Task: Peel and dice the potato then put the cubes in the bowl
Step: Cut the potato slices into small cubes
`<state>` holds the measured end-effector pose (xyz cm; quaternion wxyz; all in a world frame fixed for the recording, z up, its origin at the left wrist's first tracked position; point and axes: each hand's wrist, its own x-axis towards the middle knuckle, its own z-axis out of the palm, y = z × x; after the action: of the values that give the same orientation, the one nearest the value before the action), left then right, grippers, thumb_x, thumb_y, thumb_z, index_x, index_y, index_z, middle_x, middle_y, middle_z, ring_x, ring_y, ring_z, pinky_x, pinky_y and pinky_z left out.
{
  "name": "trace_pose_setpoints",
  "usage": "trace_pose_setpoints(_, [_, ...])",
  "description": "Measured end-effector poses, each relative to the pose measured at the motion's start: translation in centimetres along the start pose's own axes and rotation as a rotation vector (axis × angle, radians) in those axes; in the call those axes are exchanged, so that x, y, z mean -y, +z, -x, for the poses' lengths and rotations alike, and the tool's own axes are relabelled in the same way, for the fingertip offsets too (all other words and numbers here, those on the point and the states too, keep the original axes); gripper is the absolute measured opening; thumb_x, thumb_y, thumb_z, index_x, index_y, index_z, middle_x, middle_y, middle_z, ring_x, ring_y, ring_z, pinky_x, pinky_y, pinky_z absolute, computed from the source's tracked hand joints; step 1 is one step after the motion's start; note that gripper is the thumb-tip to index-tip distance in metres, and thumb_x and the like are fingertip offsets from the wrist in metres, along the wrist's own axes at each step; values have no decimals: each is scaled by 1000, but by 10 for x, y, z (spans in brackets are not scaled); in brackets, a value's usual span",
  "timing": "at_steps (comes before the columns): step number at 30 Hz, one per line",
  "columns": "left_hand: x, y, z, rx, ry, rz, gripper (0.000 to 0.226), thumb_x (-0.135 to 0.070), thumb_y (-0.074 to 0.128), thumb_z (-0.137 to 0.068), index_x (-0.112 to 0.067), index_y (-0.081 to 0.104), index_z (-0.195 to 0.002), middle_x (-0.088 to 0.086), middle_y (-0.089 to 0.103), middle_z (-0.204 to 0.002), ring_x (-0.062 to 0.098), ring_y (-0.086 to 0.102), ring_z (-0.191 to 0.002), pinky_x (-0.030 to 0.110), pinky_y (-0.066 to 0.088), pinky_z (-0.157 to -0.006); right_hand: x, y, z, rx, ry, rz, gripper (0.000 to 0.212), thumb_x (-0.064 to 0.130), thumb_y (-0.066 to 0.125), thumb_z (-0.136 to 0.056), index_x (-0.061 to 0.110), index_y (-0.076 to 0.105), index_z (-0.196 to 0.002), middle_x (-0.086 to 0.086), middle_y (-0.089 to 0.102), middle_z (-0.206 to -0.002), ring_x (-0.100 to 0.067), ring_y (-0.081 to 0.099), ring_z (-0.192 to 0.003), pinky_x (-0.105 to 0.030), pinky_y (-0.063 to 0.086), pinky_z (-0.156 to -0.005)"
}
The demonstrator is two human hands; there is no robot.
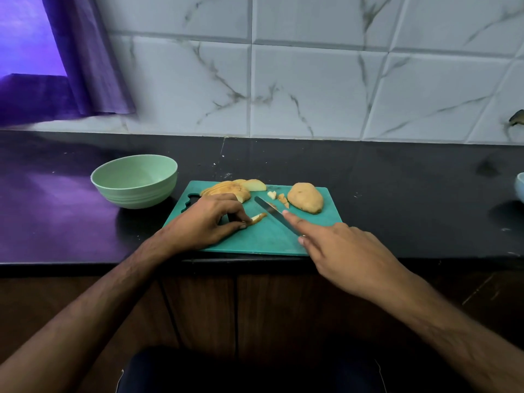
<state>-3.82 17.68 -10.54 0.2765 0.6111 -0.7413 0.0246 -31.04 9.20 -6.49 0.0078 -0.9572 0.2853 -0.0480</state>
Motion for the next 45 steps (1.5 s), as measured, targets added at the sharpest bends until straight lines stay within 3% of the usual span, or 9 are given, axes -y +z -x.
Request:
trace_pose_setpoints(6, [1,0,-1,13,-16,8,9,-22,76,-92,-27,75,-99,-18,63,-95,-2,60,-88,5,40,-74,-1,1,14,83,-28,-25,52,47,24,-109,60,1,-154,12,45,-76,-5,44,-64,-28,47,-69])
trace_pose_setpoints(10, [2,0,-1,17,-18,-1,9,-21,76,-92,-26,76,-99,-18,62,-94,-5,58,-89,4,38,-75,5,9,6,77,-26,-13,53,45,24,-110,56,0,-156,10,45,-79,-6,44,-66,-25,37,-59])
trace_pose_setpoints(16, [0,0,1,-3,-12,-19,9,-21,75,-92,-22,76,-101,-18,63,-93,-4,59,-88,5,38,-76,14,9,-8,64,-21,33,53,43,22,-110,51,2,-158,8,42,-78,-7,42,-67,-30,37,-60])
trace_pose_setpoints(20, [0,1,4,-54,5,-88,13,-31,72,-93,-24,69,-103,-18,64,-89,-2,59,-86,17,43,-81,7,-4,-1,36,-8,-45,53,44,25,-110,55,4,-157,10,46,-72,-6,46,-62,-30,51,-67])
trace_pose_setpoints(28, [8,4,2,-48,-4,-81,5,-34,74,-91,-31,72,-94,-22,62,-91,0,60,-86,42,52,-83,16,10,14,61,-16,-33,54,45,23,-109,55,-3,-156,10,46,-79,-8,48,-72,-30,43,-66])
trace_pose_setpoints(34, [4,3,3,-48,-1,-95,11,-41,68,-93,-31,72,-96,-21,63,-91,0,60,-87,40,51,-80,25,13,-8,70,-13,-18,53,41,25,-110,48,5,-159,10,41,-77,-6,40,-67,-34,37,-67])
trace_pose_setpoints(38, [0,2,6,-110,-51,-163,31,-59,53,-90,-34,67,-102,-20,63,-88,0,60,-89,38,44,-80,23,6,-12,69,-18,-57,52,41,26,-111,49,8,-159,10,43,-74,-6,41,-63,-27,31,-55])
trace_pose_setpoints(45, [4,3,6,-84,-71,-173,15,-55,57,-86,-40,61,-85,-19,60,-86,1,57,-89,36,41,-81,25,8,8,86,-21,-50,53,44,25,-110,52,2,-158,9,47,-78,-7,44,-65,-25,31,-54])
